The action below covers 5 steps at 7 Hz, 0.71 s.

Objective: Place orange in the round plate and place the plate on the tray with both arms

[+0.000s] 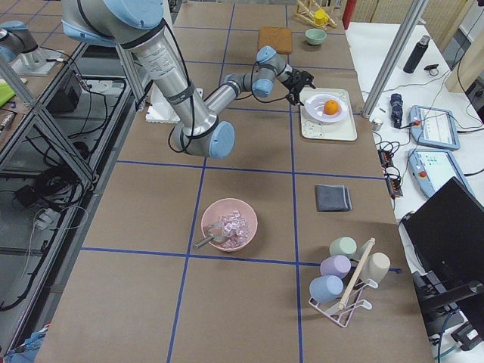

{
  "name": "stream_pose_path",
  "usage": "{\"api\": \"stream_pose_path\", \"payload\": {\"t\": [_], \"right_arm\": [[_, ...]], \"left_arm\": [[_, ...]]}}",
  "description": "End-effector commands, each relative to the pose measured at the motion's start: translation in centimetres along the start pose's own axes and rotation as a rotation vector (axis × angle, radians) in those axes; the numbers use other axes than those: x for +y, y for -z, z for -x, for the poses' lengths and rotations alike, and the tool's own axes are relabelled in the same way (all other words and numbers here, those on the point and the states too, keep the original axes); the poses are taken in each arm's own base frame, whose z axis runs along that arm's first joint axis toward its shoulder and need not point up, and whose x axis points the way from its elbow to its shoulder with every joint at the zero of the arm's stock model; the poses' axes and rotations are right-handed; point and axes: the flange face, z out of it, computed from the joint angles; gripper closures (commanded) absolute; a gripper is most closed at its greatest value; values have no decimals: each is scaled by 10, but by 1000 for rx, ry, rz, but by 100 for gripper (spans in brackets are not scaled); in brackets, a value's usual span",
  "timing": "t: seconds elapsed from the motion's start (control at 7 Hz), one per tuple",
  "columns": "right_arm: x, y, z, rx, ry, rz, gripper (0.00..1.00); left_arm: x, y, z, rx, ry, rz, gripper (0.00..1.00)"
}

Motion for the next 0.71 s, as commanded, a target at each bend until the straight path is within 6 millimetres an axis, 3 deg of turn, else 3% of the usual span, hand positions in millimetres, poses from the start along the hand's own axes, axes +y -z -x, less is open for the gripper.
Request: {"api": "stream_pose_path", "payload": {"t": [0.0, 0.14, 0.43, 0.57], "right_arm": [[-81, 35, 10, 216, 270, 112, 0], [-134, 46, -22, 271, 426, 174, 0], [-274, 63, -117, 304, 768, 342, 0], [-344, 73, -164, 307, 888, 404, 0]], "left_arm": [[1, 0, 0, 1, 4, 2, 1], [1, 1, 0, 3, 7, 0, 1], [-2, 15, -13, -5, -16, -33, 1], [19, 10, -25, 71, 9, -57, 1]]}}
